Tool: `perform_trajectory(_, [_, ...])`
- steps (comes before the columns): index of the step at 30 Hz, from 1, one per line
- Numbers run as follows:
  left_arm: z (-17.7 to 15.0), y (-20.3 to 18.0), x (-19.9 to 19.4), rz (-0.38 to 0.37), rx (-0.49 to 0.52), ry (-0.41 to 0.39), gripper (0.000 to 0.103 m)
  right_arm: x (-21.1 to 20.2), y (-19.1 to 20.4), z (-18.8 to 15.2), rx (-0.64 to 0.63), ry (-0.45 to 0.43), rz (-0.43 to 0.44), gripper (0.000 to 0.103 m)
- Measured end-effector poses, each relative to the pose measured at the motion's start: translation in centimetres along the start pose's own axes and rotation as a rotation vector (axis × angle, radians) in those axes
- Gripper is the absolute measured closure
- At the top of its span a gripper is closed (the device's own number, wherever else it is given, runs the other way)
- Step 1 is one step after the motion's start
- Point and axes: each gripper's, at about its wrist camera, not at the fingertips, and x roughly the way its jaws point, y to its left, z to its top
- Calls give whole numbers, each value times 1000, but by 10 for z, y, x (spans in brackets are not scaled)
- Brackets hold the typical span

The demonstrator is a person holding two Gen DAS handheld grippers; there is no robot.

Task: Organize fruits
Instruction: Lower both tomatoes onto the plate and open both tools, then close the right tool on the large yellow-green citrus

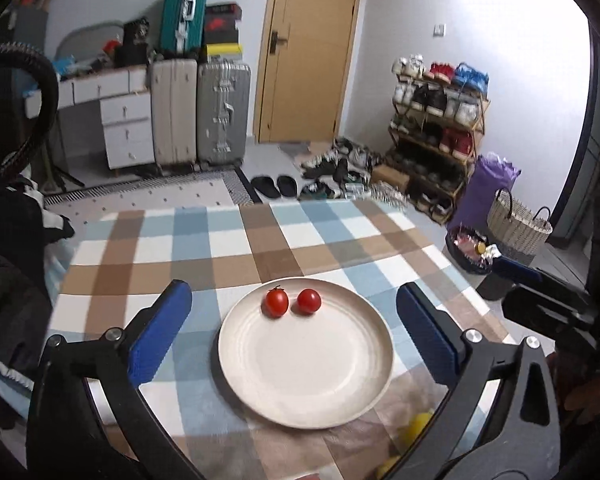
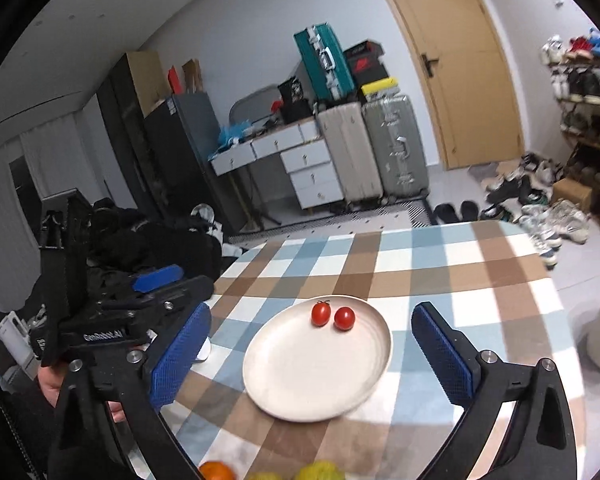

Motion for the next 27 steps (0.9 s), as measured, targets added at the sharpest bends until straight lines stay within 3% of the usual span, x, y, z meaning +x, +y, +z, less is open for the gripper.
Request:
perform_trajectory(9, [-32, -22, -91, 54, 26, -61, 1, -60, 31, -35, -22, -76, -22, 0])
perform_trajectory(13, [-58, -22, -117, 59, -12, -49, 1, -67, 33, -53, -6, -63, -25, 0])
perform_trajectory(27, [-133, -5, -100, 72, -96, 93, 1, -32, -2, -112, 170, 165, -26, 0])
